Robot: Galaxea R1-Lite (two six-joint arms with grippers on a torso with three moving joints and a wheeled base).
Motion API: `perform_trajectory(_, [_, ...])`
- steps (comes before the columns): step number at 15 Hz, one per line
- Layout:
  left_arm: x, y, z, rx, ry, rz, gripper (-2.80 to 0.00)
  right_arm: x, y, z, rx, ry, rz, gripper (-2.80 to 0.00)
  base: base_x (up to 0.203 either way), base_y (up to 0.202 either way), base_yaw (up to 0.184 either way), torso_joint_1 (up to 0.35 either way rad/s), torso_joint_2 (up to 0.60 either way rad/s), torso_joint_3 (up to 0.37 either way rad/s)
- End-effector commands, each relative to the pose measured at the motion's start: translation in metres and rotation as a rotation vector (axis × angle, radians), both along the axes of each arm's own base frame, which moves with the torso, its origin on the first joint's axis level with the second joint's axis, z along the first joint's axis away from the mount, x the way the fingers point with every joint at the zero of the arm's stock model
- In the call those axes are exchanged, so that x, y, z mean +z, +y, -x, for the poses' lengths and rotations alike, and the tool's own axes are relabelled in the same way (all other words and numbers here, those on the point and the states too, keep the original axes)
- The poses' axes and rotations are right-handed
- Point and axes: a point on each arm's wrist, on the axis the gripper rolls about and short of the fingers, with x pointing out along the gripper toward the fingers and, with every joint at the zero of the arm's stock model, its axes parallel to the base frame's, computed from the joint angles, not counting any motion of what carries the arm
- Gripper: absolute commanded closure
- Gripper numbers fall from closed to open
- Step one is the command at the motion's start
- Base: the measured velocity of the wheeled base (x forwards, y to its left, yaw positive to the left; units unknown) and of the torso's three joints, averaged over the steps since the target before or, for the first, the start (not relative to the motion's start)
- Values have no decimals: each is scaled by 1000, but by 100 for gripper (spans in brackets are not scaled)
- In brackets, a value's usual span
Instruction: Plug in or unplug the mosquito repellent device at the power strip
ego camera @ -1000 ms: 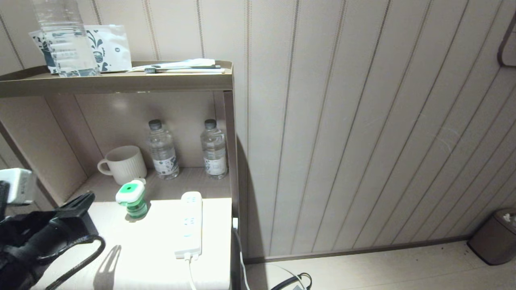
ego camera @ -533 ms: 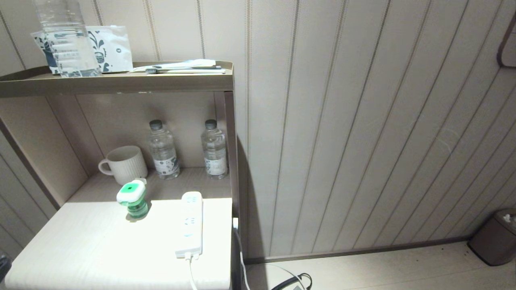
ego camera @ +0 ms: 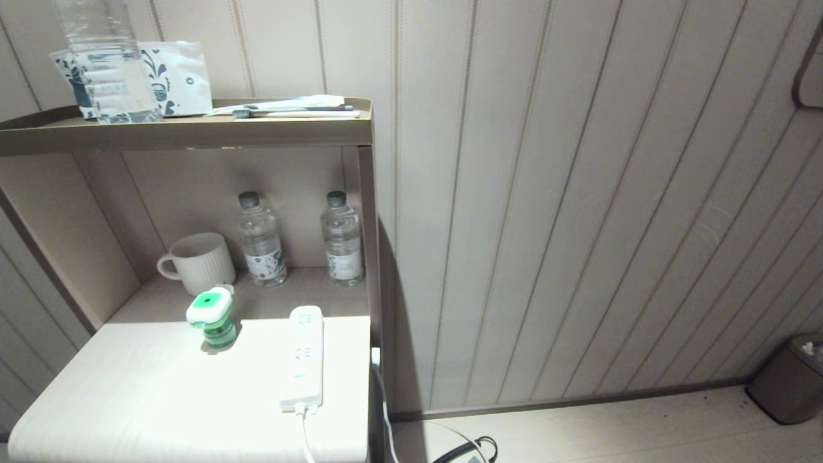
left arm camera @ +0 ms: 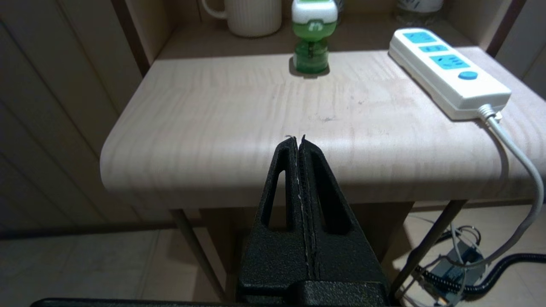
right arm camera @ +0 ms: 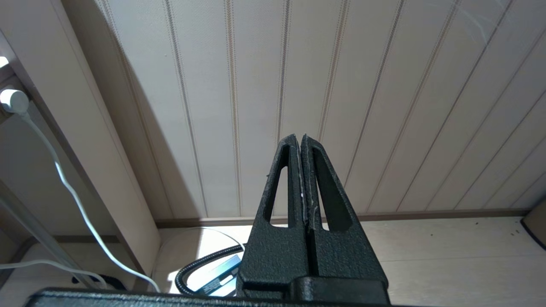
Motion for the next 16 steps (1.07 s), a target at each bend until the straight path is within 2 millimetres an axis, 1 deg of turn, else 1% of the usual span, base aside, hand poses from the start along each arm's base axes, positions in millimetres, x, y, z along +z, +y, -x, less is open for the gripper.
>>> perform_trajectory(1, [-4, 0, 4, 7, -57, 2, 0, 0, 0, 0, 0, 2, 0, 0, 0, 0, 0, 0, 0, 0])
perform_trajectory(4, [1, 0, 4, 12, -112, 66, 0, 0, 0, 0, 0, 2, 0, 0, 0, 0, 0, 0, 0, 0])
perform_trajectory(16, [2, 0, 4, 13, -114, 63, 0, 0, 0, 0, 0, 2, 0, 0, 0, 0, 0, 0, 0, 0])
